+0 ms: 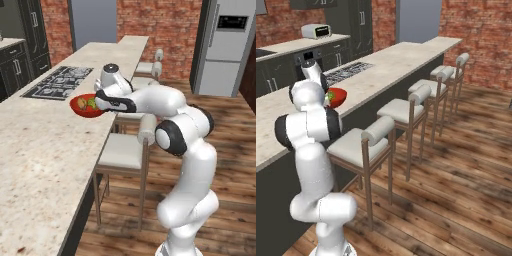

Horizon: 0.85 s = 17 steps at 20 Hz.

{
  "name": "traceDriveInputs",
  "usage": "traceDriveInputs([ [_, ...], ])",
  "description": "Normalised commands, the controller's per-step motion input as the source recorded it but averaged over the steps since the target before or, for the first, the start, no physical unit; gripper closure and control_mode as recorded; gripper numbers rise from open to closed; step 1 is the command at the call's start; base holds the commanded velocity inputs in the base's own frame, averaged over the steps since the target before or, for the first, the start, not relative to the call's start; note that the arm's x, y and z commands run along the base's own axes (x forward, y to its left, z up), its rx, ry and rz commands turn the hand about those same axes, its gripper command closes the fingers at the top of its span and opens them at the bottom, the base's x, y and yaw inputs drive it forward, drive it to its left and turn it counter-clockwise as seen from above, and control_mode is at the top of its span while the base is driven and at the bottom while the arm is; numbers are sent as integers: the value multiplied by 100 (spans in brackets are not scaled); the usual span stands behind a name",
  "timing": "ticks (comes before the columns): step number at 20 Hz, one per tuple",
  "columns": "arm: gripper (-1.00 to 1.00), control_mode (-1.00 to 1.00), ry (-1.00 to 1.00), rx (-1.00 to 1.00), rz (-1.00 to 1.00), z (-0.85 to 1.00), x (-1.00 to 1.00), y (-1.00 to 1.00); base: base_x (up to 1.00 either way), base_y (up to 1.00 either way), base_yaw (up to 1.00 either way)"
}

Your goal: The microwave is finished heating the chicken drumstick and broccoli. Take the bowl containing the food and place it on the dining counter.

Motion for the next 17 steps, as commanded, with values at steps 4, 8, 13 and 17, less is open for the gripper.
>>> traceDriveInputs([
  [4, -100, -100, -27, 3, 1, 3, -100, -50, 0, 0, 0],
  [8, -100, -100, -24, 3, 0, 0, -100, -44, 0, 0, 0],
  [13, -100, -100, -20, 4, 0, 20, -100, -41, 0, 0, 0],
  [17, -100, -100, -16, 5, 0, 89, -100, -34, 0, 0, 0],
])
